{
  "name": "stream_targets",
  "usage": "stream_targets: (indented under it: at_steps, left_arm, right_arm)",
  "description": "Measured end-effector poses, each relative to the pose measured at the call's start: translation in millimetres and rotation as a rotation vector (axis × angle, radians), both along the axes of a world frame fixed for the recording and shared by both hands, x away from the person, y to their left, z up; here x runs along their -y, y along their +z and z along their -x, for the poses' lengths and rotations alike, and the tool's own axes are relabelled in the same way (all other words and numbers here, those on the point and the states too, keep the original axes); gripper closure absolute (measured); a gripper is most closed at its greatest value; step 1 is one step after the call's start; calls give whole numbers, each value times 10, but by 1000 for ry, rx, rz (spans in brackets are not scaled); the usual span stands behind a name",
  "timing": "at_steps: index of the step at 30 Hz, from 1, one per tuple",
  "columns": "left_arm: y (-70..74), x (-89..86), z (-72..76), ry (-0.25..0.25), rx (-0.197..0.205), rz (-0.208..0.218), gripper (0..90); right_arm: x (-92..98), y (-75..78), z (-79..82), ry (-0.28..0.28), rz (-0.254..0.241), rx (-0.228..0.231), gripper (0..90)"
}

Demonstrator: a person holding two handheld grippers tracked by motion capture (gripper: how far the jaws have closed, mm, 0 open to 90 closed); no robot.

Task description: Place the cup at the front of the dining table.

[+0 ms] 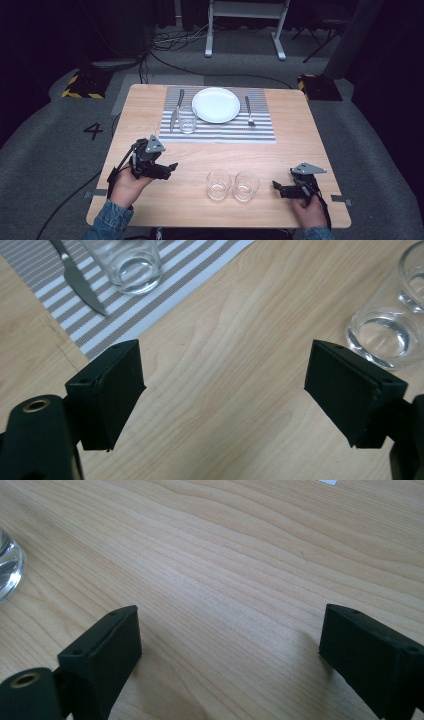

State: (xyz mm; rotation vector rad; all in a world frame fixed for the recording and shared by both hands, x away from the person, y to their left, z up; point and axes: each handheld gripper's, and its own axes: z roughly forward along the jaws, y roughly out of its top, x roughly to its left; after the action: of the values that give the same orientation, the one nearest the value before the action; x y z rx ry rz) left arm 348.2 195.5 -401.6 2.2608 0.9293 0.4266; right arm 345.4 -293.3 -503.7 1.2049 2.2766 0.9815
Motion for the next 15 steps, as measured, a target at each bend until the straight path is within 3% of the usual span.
stream_targets:
  at_steps: [15]
  left_arm:
    - [-295, -189, 152, 54, -44, 25, 158]
  right_arm:
    - [0, 0, 0, 0, 0, 0, 98]
